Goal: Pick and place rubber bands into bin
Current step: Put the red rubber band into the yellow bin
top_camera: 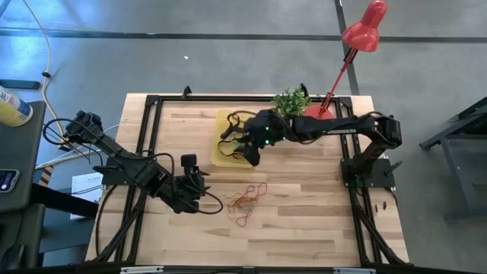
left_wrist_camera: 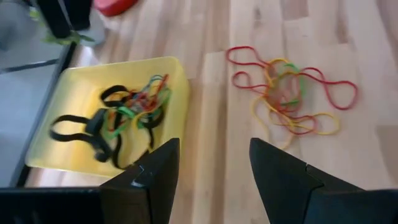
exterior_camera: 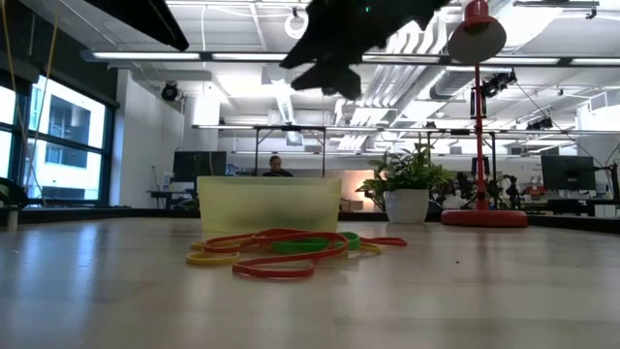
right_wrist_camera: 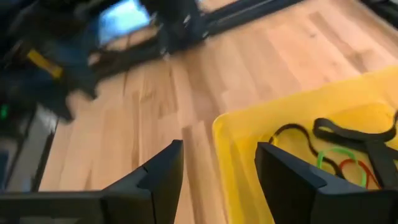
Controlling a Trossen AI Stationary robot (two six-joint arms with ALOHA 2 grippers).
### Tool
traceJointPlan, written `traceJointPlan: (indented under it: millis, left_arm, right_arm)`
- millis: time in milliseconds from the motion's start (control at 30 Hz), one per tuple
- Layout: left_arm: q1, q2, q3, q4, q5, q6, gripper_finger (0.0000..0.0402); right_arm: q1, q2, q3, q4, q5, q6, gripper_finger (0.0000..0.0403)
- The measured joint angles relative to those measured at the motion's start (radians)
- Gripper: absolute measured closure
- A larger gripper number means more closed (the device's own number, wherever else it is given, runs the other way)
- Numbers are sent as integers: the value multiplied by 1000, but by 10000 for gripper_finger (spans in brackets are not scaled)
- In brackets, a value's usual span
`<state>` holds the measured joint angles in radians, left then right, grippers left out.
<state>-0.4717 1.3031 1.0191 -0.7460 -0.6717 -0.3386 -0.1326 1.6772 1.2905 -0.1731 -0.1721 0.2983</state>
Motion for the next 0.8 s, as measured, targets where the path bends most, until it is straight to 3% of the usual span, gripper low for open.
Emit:
traceJointPlan:
  millis: [167,300,467,800]
  left_arm:
    - [-8,4,0,1,52,-6,218]
    - [-16,4,0,42,72,14,218]
    - [-13,23,0,121,125,72,218]
    - [-13,153,0,245,205,110,218]
  right_arm:
    - [63,0,87,-248,-8,-114,226]
    - [122,0,74,-332,-5,-138,236]
    - [203,0,16,-326,9,-123,249]
    - [366,-1,-119,-135,63,-53,263]
